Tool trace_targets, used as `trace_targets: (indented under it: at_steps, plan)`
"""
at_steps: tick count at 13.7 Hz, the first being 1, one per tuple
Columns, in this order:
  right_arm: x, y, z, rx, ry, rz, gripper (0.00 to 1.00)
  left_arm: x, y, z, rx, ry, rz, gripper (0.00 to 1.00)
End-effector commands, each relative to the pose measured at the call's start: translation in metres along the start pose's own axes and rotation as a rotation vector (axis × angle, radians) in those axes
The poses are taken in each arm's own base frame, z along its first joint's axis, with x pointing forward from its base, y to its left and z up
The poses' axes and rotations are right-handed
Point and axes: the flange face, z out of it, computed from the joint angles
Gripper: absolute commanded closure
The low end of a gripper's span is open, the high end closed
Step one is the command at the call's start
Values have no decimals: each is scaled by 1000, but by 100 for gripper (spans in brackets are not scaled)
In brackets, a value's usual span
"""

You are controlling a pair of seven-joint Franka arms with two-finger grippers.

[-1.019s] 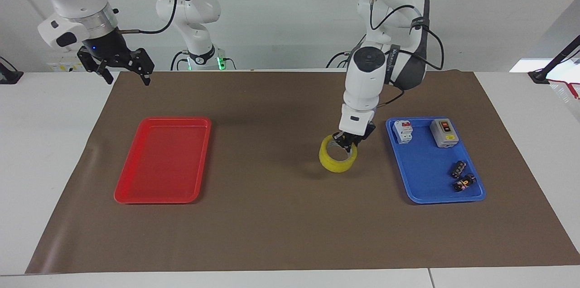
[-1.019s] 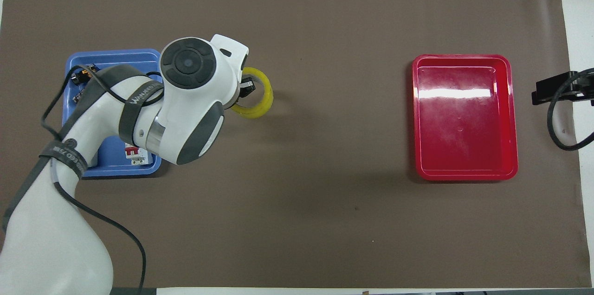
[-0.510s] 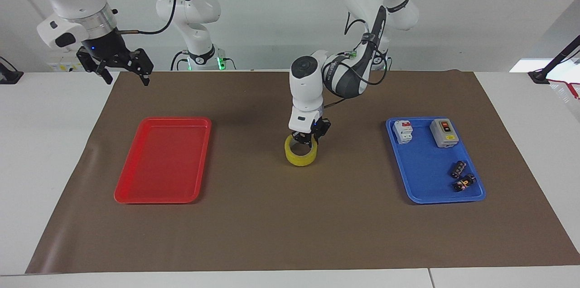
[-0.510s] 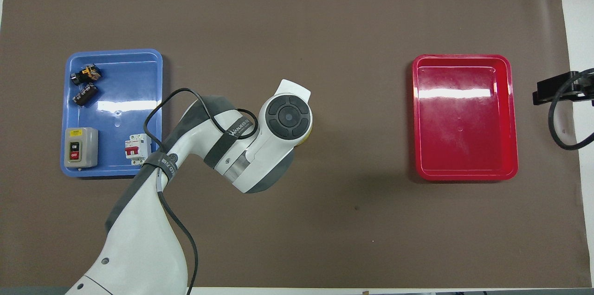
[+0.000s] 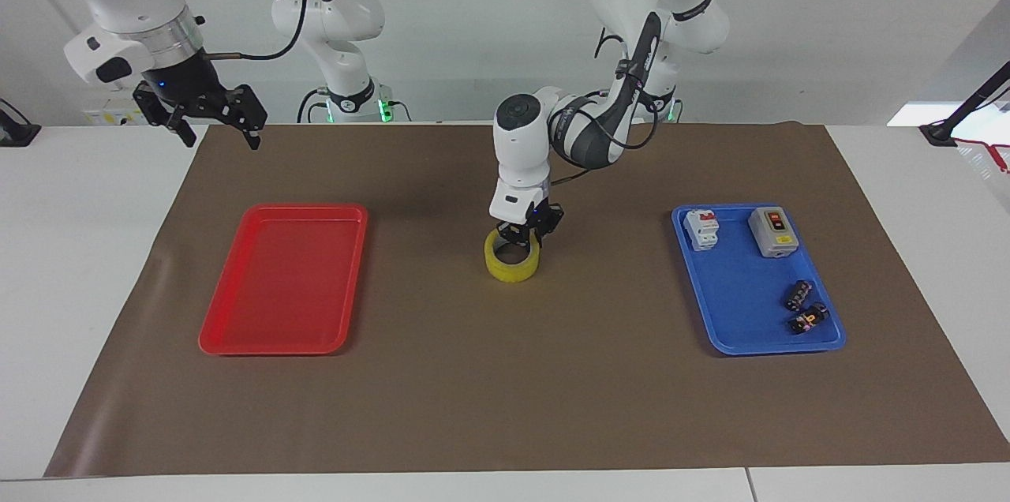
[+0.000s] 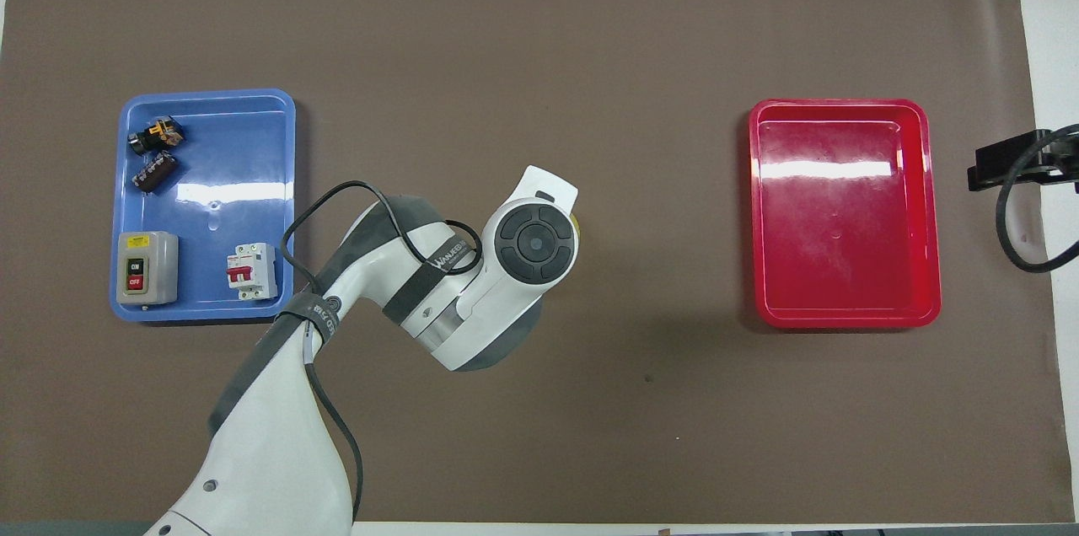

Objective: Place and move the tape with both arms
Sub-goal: 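Carry the tape with the left gripper to the table center and release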

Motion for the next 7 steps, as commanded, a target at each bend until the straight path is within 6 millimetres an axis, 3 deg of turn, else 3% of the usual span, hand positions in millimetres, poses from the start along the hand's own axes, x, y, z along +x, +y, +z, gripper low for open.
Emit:
trace_targets:
  at_steps: [1,7]
  plan:
    - [-4,4,1,16,-1,-17,0,3,-12,-16,-12,40,14,0]
    - [-4,4,1,16,-1,-17,0,72,-78,-75,-44,76,-30,0]
